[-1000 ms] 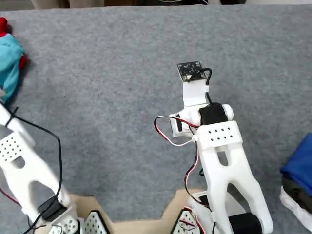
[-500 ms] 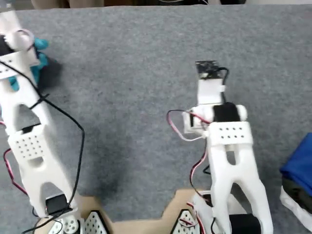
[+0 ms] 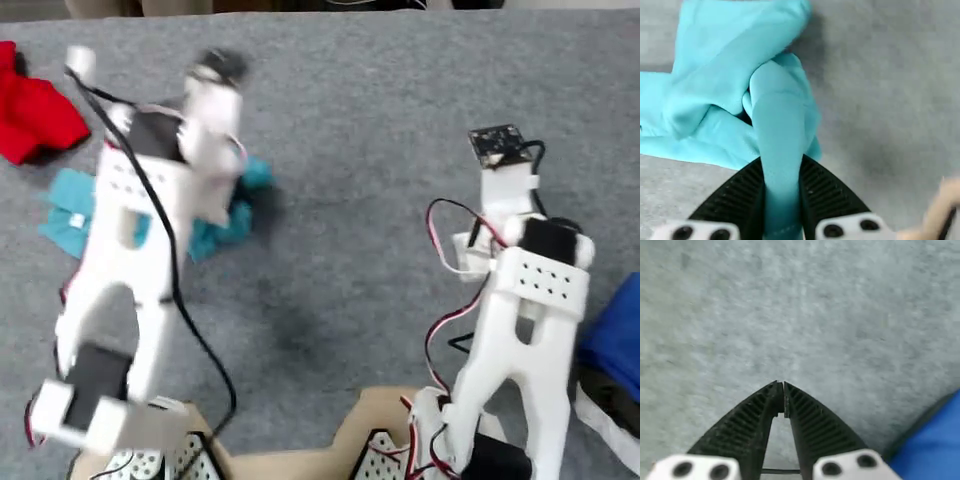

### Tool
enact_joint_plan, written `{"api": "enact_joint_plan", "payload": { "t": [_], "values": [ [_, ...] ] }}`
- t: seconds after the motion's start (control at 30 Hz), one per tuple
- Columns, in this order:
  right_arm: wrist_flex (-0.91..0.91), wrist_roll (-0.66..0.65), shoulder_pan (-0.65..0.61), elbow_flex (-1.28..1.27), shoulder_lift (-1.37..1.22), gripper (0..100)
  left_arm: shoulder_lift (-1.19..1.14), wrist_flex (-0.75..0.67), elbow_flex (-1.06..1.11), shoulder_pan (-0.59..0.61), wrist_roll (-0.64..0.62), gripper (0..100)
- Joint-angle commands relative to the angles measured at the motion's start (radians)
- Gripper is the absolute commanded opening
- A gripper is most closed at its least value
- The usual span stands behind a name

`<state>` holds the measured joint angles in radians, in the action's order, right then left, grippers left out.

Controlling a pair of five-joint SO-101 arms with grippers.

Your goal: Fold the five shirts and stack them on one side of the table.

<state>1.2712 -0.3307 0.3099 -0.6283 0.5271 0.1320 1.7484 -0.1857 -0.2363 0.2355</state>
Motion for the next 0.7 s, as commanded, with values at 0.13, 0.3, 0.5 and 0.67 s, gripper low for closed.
{"api": "enact_joint_plan", "payload": {
  "t": [0.13,0.3,0.5,0.67],
  "values": [
    [-0.008,-0.077,0.082,0.044,0.03,1.2,0.275,0.011,0.322,-0.285,-0.081,2],
    [-0.008,-0.083,0.076,0.044,0.027,1.2,0.372,0.011,0.356,-0.33,-0.081,5],
    [-0.011,-0.083,0.071,0.045,0.025,1.2,0.481,0.011,0.327,-0.095,-0.282,33],
    [-0.008,-0.077,-0.038,0.044,0.025,1.2,0.513,0.011,0.256,0.172,-0.249,35]
  ]
}}
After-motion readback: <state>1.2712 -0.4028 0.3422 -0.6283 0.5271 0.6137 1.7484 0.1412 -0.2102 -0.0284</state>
